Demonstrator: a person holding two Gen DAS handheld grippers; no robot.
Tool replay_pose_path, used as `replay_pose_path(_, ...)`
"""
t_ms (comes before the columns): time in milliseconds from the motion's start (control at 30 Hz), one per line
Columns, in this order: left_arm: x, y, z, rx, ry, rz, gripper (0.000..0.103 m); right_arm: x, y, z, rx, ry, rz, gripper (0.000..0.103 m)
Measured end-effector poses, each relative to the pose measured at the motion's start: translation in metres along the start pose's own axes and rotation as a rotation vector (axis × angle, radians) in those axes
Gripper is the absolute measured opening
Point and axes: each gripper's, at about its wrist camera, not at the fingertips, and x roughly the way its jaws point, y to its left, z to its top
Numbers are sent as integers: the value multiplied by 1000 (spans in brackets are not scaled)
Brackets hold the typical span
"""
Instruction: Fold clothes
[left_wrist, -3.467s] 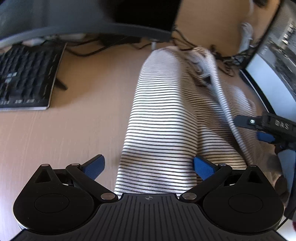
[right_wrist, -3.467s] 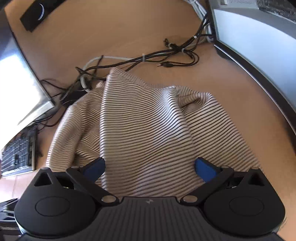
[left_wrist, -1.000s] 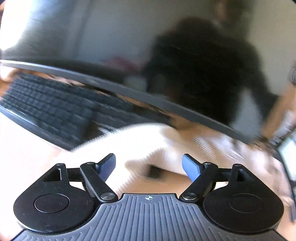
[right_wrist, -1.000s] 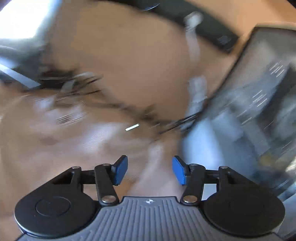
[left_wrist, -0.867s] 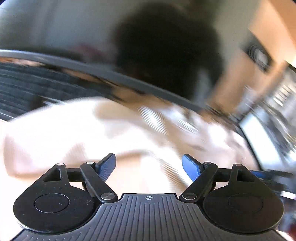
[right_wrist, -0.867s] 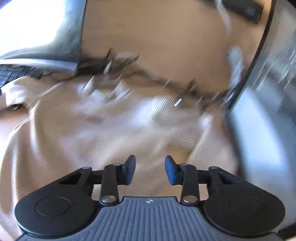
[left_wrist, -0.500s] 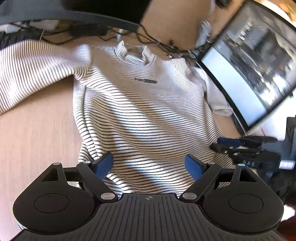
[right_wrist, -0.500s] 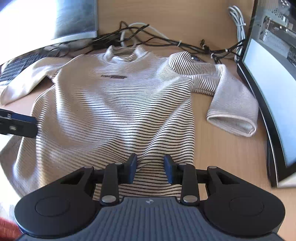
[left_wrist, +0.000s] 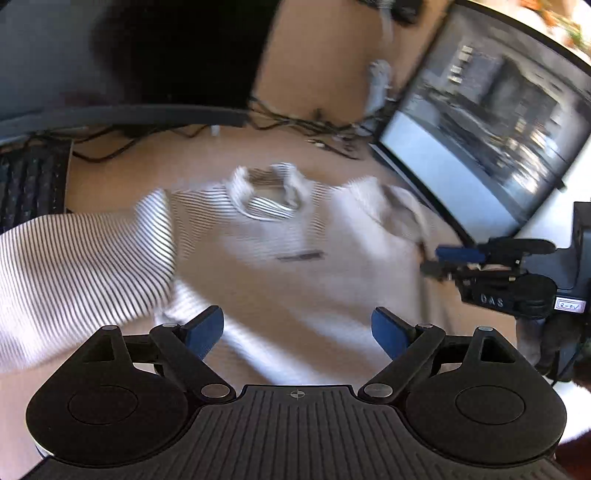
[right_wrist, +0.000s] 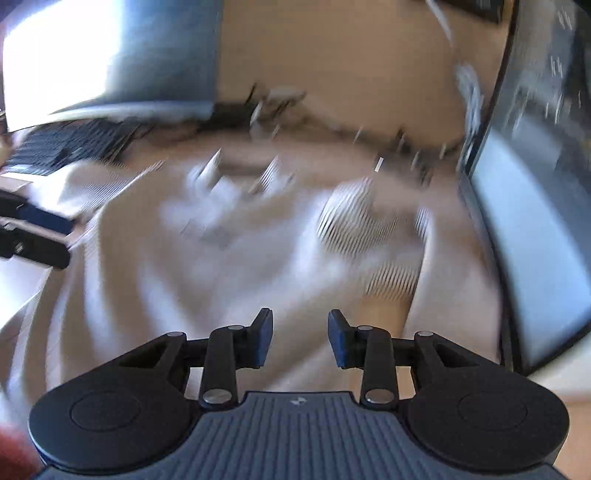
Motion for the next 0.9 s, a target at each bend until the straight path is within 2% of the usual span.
replay_pose_path(100, 9, 15, 10, -41, -33, 93, 91, 28, 12, 28, -69, -68, -86, 33)
replay_pose_path(167, 5, 25, 11, -67, -66, 157, 91, 46, 21, 45, -124, -90, -105, 35)
replay_pose_path(200, 3, 30, 11, -89, -81, 178, 92, 54, 25, 55, -136, -96, -79, 35)
replay_pose_path(300, -9, 48, 7, -156, -108, 225, 95, 72, 30, 81, -52, -86, 83, 35)
replay_pose_path(367, -13, 59, 2, -189, -117, 247, 95, 85, 40, 91, -33, -83, 161, 35)
replay_pose_path(433, -18, 71, -3, -218, -114, 249, 96, 102, 58, 95, -101, -68, 178, 35)
replay_pose_path(533, -17, 88, -10, -272, -107, 259, 96, 132, 76, 93, -209, 4, 171, 35)
replay_pose_path(567, -18, 94, -13, -291, -108, 257, 96, 133, 75, 92, -210, -4, 191, 26)
replay_pose_path(600, -18, 99, -16, -310, -108, 255, 96, 131, 73, 93, -214, 7, 218, 6)
replay_pose_path(667, -21, 108, -21, -349, -117, 240, 98, 113, 72, 98, -245, -11, 209, 1)
replay_pose_path(767, -23, 118, -23, -395, -130, 229, 98, 89, 65, 118, -290, -100, 133, 1)
replay_pose_path(900, -23, 120, -25, -406, -131, 239, 99, 108, 60, 145, -338, -93, 80, 1)
